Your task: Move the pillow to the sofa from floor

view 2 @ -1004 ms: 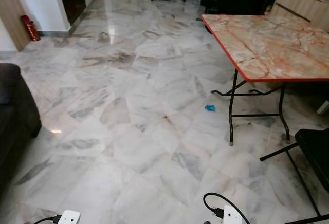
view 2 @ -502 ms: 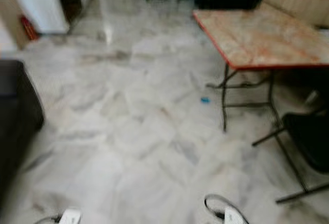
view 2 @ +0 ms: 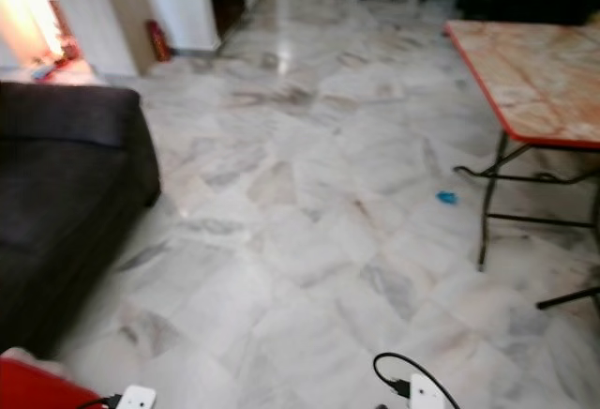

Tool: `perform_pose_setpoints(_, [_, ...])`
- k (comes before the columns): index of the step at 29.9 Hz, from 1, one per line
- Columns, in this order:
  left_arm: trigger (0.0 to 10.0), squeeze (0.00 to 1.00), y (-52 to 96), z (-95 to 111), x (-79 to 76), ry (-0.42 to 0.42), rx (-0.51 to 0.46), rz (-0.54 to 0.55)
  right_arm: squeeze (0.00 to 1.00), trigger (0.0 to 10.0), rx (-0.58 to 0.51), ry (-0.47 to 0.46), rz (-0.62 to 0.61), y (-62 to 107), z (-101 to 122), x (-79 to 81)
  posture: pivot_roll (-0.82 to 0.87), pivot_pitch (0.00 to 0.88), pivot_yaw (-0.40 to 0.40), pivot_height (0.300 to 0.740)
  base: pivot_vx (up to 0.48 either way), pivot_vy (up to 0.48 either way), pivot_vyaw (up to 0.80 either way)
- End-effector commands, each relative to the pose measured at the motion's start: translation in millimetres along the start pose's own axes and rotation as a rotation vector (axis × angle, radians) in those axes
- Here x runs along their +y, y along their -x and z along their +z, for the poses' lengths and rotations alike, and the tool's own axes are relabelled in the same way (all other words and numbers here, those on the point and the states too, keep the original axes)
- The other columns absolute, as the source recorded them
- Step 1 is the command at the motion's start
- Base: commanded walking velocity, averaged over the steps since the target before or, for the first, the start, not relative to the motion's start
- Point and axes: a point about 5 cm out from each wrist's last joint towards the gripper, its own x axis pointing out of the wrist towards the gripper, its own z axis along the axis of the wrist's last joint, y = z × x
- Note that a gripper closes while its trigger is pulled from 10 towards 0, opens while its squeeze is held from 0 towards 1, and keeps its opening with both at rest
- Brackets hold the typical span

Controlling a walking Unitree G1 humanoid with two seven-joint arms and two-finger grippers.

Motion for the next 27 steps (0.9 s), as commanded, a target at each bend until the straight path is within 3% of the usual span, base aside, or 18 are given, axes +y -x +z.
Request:
perform_pose_setpoints(1, [10.0,0.00,0.5,-3.3,1.6,-0.016,0.018,0.006,0.00,10.0,-0.010,0.007,0.018,-1.8,4.8,6.9,-0.05,0.000,-0.041,0.740,0.000,0.000,0.80])
perform_pose_setpoints(27, [10.0,0.00,0.9,-6.1,2.6,-0.005,0.032,0.014,0.00,10.0,-0.009,0.013,0.023,-1.9,6.2,6.3,-0.05,0.000,-0.049,0.740,0.000,0.000,0.80])
